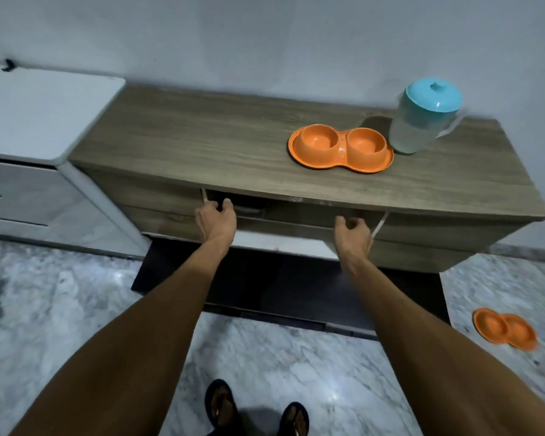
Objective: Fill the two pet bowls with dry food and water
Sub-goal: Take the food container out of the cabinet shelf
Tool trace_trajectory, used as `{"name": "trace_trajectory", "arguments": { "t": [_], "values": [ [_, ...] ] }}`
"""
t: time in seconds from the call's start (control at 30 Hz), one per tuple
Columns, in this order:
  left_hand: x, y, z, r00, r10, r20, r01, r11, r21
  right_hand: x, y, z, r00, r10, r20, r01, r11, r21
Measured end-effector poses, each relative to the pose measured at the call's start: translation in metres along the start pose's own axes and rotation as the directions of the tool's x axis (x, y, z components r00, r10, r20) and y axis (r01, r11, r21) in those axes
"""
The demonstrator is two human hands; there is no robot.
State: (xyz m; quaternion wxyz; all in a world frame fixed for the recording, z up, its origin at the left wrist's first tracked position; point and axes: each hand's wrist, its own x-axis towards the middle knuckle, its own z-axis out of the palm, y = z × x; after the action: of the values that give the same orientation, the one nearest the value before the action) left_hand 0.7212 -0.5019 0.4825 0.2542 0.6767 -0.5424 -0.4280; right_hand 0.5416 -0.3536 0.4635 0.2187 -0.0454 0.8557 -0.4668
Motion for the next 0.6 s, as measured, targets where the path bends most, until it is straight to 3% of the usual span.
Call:
{"name": "trace_trajectory", "arguments": {
  "t": [0.17,0.33,0.6],
  "values": [
    [0.032,-0.056,0.008,0.999,0.013,0.033,-0.015,0.999,0.043,-0.001,0.039,0.062,0.997,-0.013,0.07,0.01,0.999,0.042],
    [0.097,-0.103,0.042,0.991,0.075,0.108,-0.071,0.997,-0.036,0.027,0.079,0.151,0.99,-0.082,0.113,0.071,0.992,0.103],
    [0.185,-0.136,0.111,0.956,0.25,0.151,-0.232,0.964,-0.132,0.086,0.095,0.252,0.966,-0.255,0.036,0.241,0.944,0.225]
  ]
}}
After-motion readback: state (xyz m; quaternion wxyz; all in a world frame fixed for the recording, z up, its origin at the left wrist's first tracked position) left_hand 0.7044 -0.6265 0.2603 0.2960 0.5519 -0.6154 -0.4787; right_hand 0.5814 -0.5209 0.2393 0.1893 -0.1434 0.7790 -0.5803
